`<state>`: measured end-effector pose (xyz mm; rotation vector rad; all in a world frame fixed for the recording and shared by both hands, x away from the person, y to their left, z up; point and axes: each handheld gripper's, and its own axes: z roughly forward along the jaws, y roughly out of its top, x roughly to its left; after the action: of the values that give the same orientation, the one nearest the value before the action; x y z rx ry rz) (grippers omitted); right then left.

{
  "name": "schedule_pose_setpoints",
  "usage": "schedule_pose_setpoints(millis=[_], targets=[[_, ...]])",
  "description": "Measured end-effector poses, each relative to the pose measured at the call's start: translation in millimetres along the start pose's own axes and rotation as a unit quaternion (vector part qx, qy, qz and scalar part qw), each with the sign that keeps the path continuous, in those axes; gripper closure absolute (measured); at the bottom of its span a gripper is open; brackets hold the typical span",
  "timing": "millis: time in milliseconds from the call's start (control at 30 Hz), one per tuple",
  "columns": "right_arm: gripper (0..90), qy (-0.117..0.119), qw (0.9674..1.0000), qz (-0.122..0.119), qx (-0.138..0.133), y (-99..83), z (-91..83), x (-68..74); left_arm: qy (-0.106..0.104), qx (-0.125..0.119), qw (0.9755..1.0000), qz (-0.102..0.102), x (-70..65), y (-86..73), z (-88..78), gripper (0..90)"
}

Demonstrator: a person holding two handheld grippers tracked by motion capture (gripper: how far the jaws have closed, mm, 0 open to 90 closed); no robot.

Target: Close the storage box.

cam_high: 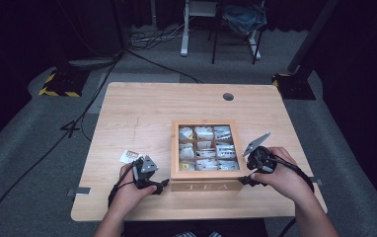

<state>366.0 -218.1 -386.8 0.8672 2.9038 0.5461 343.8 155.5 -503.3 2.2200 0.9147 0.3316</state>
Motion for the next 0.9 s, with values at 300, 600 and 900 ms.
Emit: schedule_pose_setpoints(millis=[300, 600, 900], targets=[[39.0, -0.001, 0.9999, -0.003, -0.012, -0.6, -2.1, -0.1, 0.001, -0.001, 1.0, 0.0, -0.2, -0.3, 0.0, 19.1], [30.4, -0.018, 0.9961, 0.002, -0.087, -0.7, -13.8, -5.4, 0.007, -0.001, 1.0, -0.004, 0.4, -2.0, -1.9, 19.2], [29.6, -0.045, 0.9845, 0.027, -0.167, -3.2, -27.2, -17.1, 0.008, -0.001, 0.9999, -0.008, 1.6, -3.5, -3.3, 19.3]])
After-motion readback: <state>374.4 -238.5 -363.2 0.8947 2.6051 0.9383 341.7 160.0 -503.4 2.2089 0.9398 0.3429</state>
